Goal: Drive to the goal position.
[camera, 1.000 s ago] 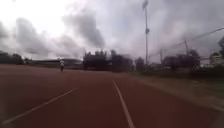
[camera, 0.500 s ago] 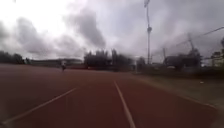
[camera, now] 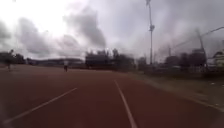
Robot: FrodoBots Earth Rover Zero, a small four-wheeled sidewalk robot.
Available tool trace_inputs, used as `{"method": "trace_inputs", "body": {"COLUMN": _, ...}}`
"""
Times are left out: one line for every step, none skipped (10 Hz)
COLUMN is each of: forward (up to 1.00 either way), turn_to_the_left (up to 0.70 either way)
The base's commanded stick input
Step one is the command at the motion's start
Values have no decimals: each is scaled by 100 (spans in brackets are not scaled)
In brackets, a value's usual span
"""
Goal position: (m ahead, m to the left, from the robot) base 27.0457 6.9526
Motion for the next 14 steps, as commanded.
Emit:
{"method": "trace_inputs", "body": {"forward": 85, "turn_to_the_left": 0}}
{"method": "trace_inputs", "body": {"forward": 85, "turn_to_the_left": 0}}
{"method": "trace_inputs", "body": {"forward": 85, "turn_to_the_left": 0}}
{"method": "trace_inputs", "body": {"forward": 85, "turn_to_the_left": 0}}
{"method": "trace_inputs", "body": {"forward": 85, "turn_to_the_left": 0}}
{"method": "trace_inputs", "body": {"forward": 85, "turn_to_the_left": 0}}
{"method": "trace_inputs", "body": {"forward": 85, "turn_to_the_left": 0}}
{"method": "trace_inputs", "body": {"forward": 85, "turn_to_the_left": 0}}
{"method": "trace_inputs", "body": {"forward": 85, "turn_to_the_left": 0}}
{"method": "trace_inputs", "body": {"forward": 85, "turn_to_the_left": 0}}
{"method": "trace_inputs", "body": {"forward": 85, "turn_to_the_left": 0}}
{"method": "trace_inputs", "body": {"forward": 85, "turn_to_the_left": 0}}
{"method": "trace_inputs", "body": {"forward": 85, "turn_to_the_left": 0}}
{"method": "trace_inputs", "body": {"forward": 85, "turn_to_the_left": 0}}
